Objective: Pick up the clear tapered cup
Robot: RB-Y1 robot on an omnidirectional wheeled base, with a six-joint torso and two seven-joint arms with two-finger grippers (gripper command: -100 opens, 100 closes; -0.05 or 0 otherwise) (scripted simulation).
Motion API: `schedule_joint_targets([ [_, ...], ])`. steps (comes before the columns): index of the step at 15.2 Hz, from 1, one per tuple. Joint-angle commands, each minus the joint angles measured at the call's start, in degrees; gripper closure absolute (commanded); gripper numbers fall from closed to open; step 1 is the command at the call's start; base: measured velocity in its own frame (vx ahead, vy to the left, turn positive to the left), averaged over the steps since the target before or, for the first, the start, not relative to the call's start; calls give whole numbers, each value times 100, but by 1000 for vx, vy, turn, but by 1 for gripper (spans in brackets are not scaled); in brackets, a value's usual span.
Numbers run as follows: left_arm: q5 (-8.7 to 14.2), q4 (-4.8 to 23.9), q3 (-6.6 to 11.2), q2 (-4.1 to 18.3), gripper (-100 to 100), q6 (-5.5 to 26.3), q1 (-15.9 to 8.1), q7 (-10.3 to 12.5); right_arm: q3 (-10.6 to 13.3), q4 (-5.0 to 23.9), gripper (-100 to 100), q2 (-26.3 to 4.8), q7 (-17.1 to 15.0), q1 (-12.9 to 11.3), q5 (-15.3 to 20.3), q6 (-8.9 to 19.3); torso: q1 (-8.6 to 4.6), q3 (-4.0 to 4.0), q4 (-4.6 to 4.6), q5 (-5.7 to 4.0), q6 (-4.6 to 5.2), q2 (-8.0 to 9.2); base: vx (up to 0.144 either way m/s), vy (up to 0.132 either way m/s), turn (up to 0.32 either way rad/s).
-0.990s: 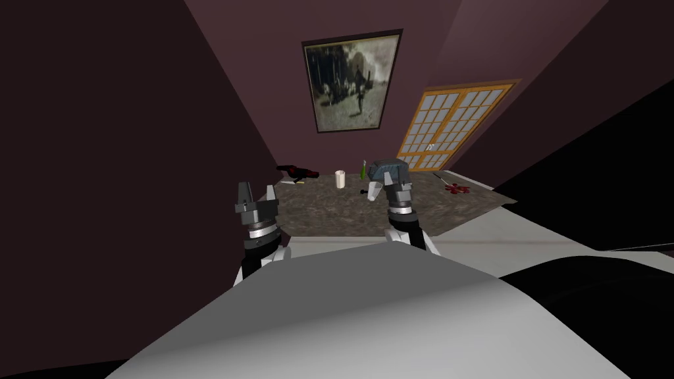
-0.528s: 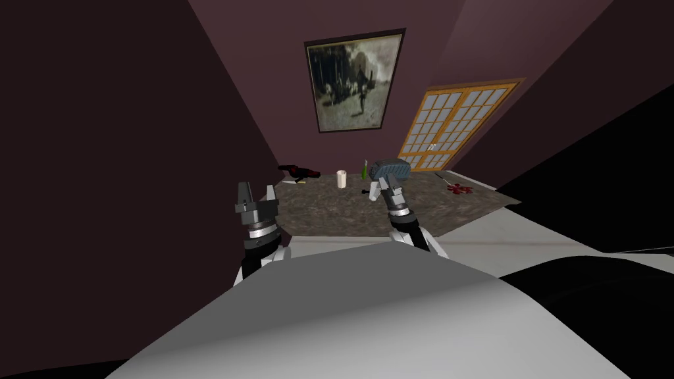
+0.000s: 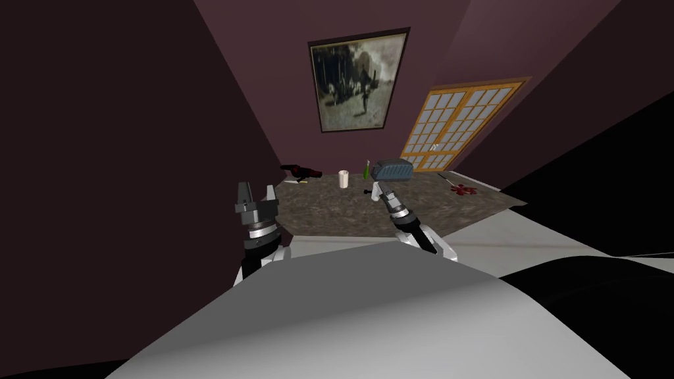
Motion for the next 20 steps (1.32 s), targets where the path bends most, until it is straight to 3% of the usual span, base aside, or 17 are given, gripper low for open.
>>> schedule_joint_targets([
  [1,0,0,0,0,0,0,0,0,-8,188,-100,-286,44,-7,115,-19,0,0,0,0,0,0,4,27,27],
  [6,0,0,0,0,0,0,0,0,-24,381,-100,-777,78,-16,214,-58,3,-1,0,1,-1,-1,5,28,24],
  [7,0,0,0,0,0,0,0,0,-41,582,-100,-961,113,-25,319,-99,1,0,0,1,0,-1,6,27,33],
  [9,0,0,0,0,0,0,0,0,-41,582,-100,-1136,113,-25,319,-99,2,-1,0,0,-1,-2,6,29,24],
  [10,0,0,0,0,0,0,0,0,-59,788,-100,-1302,150,-36,428,-141,2,-1,0,1,0,-1,10,33,46],
  [12,0,0,0,0,0,0,0,0,-59,788,-100,-1505,150,-36,428,-141,4,-2,-1,1,-1,-4,11,29,27],
  [13,0,0,0,0,0,0,0,0,-77,998,-100,-1668,187,-46,543,-185,2,-2,-1,1,0,-3,11,29,39],
  [15,0,0,0,0,0,0,0,0,-77,998,-100,-1881,187,-46,543,-185,3,-2,-1,1,-1,-4,9,29,30],
  [16,0,0,0,0,0,0,0,0,-94,1212,-100,-2040,226,-56,661,-230,2,-2,-1,1,0,-3,10,32,51],
  [18,0,0,0,0,0,0,0,0,-94,1212,-100,-2262,226,-56,661,-230,4,-2,-1,1,0,-4,12,29,32],
  [19,0,0,0,0,0,0,0,0,-110,1426,-100,-2408,265,-65,784,-277,2,-2,-1,1,0,-4,10,31,41],
  [20,0,0,0,0,0,0,0,0,-110,1426,-100,-2533,265,-65,784,-277,3,-2,-1,1,-1,-4,11,38,50],
])
